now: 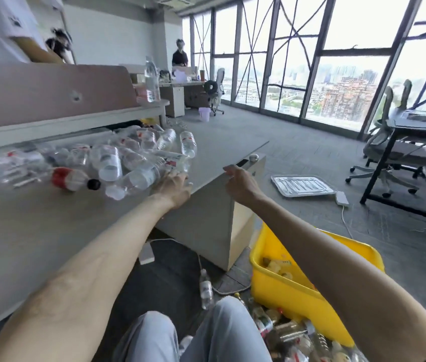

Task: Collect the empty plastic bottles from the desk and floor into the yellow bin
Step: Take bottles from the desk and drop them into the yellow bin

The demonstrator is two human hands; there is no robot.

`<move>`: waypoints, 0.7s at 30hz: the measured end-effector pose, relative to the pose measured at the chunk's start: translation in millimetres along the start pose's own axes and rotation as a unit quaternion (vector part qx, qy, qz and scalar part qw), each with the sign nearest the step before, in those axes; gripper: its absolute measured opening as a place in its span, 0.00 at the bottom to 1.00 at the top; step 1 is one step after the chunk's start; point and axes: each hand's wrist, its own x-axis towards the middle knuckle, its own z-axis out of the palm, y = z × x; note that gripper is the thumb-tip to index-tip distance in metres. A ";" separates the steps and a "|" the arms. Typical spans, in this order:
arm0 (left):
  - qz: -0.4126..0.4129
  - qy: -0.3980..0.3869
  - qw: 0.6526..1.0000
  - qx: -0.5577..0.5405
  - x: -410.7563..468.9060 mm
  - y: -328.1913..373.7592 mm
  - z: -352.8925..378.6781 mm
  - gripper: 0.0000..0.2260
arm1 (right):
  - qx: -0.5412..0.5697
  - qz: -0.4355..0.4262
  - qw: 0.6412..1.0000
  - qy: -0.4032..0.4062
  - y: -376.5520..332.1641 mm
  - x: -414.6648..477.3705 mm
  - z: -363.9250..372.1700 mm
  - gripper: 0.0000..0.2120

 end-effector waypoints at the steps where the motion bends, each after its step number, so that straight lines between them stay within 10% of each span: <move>1: -0.013 0.013 1.000 0.006 -7.6 -19.2 -10.4 0.19 | 0.013 -0.017 1.000 -0.008 -20.8 3.5 9.5 0.22; 21: -0.308 0.141 0.940 0.048 -199.6 -303.9 -112.7 0.20 | 0.001 -0.240 0.963 -0.126 -281.9 -13.1 230.8 0.17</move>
